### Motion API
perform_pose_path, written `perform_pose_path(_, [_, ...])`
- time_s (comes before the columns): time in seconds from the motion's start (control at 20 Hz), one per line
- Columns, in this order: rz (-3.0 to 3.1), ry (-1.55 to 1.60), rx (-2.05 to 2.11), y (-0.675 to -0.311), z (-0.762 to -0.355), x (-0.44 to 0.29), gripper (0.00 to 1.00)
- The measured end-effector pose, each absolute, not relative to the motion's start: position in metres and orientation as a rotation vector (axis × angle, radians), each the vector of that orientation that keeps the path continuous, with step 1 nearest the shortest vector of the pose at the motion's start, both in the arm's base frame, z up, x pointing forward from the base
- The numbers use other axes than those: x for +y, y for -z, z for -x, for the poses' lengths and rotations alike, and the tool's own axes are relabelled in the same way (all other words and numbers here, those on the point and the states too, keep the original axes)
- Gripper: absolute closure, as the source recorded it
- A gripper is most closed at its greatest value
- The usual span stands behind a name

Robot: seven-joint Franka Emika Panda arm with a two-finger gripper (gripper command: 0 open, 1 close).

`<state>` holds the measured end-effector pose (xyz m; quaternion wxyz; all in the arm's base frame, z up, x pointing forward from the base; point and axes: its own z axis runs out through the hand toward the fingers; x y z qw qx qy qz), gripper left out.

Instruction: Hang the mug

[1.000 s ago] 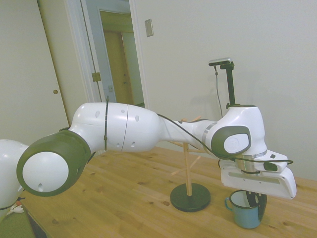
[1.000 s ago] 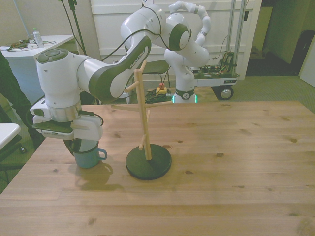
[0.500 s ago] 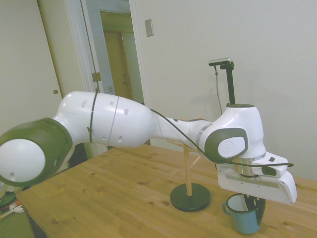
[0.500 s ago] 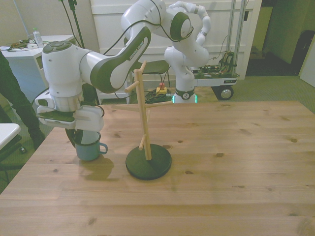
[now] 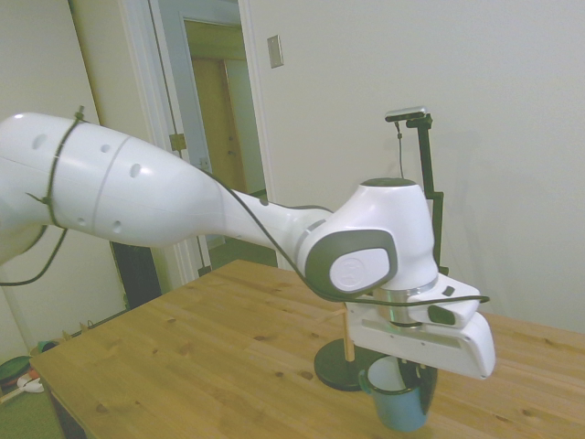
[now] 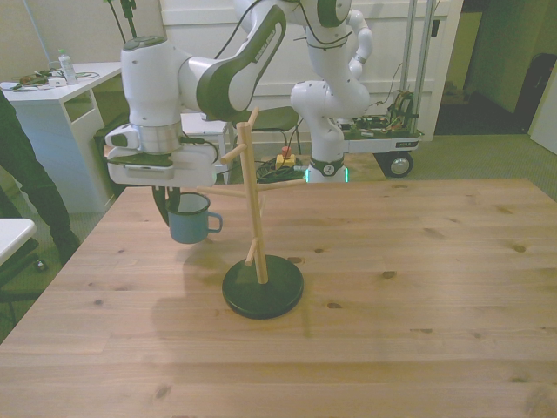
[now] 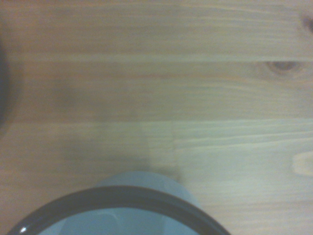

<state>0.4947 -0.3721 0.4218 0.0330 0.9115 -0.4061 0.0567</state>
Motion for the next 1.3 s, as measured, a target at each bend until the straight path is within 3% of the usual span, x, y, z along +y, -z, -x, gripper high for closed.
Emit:
perform_pose_path(0.5, [-2.872,-0.245,-1.133,-0.448,-0.436,-0.292,1.00])
perform_pose_path(1.3, [-2.873,-0.303,-1.145,-0.501,-0.451,-0.253,1.00])
